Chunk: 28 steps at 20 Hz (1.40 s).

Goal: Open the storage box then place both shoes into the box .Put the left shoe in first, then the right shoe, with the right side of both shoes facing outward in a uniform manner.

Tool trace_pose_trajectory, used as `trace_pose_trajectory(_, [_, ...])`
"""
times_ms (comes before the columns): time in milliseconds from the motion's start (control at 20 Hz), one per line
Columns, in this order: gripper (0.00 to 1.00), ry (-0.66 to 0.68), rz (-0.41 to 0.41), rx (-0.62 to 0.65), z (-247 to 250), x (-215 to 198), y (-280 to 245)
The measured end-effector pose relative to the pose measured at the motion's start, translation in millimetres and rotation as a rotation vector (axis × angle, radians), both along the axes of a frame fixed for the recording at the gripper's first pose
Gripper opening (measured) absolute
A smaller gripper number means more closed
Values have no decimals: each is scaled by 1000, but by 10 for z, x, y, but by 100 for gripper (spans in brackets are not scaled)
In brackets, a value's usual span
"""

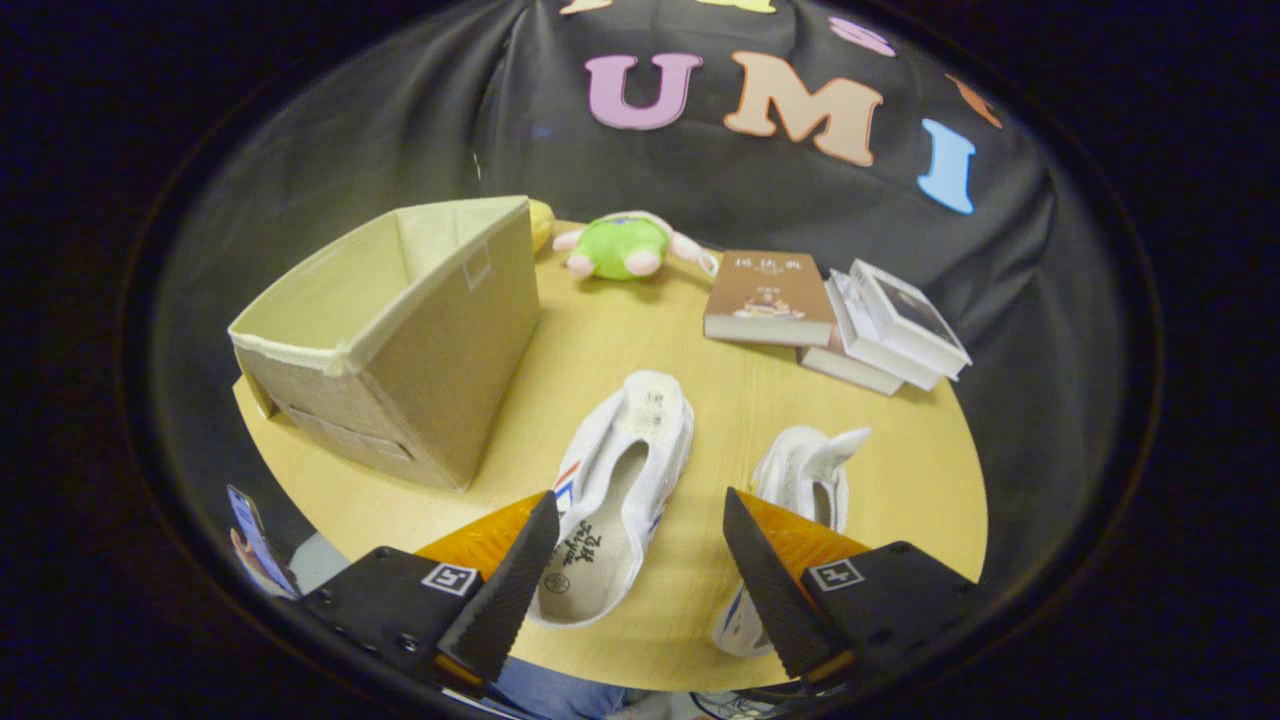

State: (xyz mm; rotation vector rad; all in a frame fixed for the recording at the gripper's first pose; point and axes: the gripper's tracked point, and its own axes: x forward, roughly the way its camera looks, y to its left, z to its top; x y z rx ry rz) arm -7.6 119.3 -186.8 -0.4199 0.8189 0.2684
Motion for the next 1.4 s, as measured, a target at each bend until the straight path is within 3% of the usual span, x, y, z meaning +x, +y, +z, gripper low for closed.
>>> trace_pose_trajectory(250, [99, 78, -8, -59, -226, 38, -170])
trace_pose_trajectory(500, [89, 95, -10, -105, -352, 206, -264])
trace_pose_trajectory(900, [74, 170, -40, -77, -575, 390, -165])
trace_pose_trajectory(1000, [57, 201, -56, -70, -594, 426, -144])
trace_pose_trajectory(1200, [44, 283, -73, -42, -686, 402, -103])
trace_pose_trajectory(1400, [34, 282, -93, -21, -684, 386, -100])
